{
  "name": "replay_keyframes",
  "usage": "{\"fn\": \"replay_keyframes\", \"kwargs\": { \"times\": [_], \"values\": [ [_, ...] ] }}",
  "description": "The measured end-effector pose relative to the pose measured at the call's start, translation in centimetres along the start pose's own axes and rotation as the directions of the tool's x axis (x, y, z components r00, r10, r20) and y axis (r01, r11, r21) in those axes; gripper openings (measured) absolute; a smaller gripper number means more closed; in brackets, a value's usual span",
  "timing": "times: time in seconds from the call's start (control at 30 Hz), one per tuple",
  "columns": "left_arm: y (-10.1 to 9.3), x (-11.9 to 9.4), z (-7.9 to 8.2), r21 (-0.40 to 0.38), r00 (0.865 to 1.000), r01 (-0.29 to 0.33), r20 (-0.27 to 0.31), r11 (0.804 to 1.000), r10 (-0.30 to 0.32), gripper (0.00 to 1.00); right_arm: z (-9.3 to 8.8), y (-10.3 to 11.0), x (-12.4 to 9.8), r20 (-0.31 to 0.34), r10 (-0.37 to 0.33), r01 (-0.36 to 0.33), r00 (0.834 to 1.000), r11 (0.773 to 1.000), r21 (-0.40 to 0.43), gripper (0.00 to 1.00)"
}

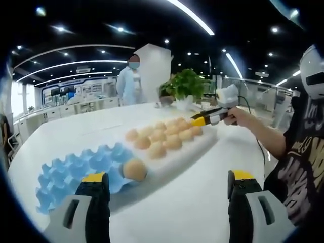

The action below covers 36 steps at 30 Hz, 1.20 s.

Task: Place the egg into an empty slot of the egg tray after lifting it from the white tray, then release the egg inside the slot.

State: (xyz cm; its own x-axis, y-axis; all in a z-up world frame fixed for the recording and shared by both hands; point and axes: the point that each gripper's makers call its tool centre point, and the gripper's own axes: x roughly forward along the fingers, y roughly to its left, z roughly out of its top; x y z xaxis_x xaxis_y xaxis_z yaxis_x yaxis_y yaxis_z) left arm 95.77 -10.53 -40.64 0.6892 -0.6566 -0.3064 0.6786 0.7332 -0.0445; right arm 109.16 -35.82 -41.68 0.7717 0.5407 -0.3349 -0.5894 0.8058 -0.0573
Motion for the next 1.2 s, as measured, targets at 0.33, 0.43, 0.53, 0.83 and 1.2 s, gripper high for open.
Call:
{"fn": "replay_keyframes", "kwargs": {
  "times": [0.33,0.43,0.53,0.83,1.2],
  "values": [
    [0.3,0.3,0.3,-0.001,1.0,0.001,0.002,1.0,-0.001,0.98,-0.8,-0.1,0.6,-0.012,0.007,-0.007,1.0,1.0,0.002,0.35],
    [0.1,0.7,0.7,0.006,1.0,0.008,0.006,1.0,-0.008,0.98,-0.8,-0.1,0.6,0.003,0.014,-0.014,1.0,1.0,0.009,0.34],
    [-0.3,1.0,0.9,0.011,1.0,0.021,0.006,1.0,-0.021,0.98,-0.9,-0.3,0.5,0.026,0.019,-0.02,0.999,0.999,0.039,0.34],
    [-0.6,0.8,0.5,0.008,1.0,0.021,-0.001,1.0,-0.021,0.97,-0.8,-0.3,0.7,0.033,0.013,-0.014,0.999,0.999,0.03,0.3],
    [-0.8,1.4,0.3,0.013,0.999,0.039,-0.006,0.999,-0.039,0.96,-0.7,-0.2,0.6,0.061,0.005,-0.007,0.998,1.0,0.022,0.3]
  ]
}}
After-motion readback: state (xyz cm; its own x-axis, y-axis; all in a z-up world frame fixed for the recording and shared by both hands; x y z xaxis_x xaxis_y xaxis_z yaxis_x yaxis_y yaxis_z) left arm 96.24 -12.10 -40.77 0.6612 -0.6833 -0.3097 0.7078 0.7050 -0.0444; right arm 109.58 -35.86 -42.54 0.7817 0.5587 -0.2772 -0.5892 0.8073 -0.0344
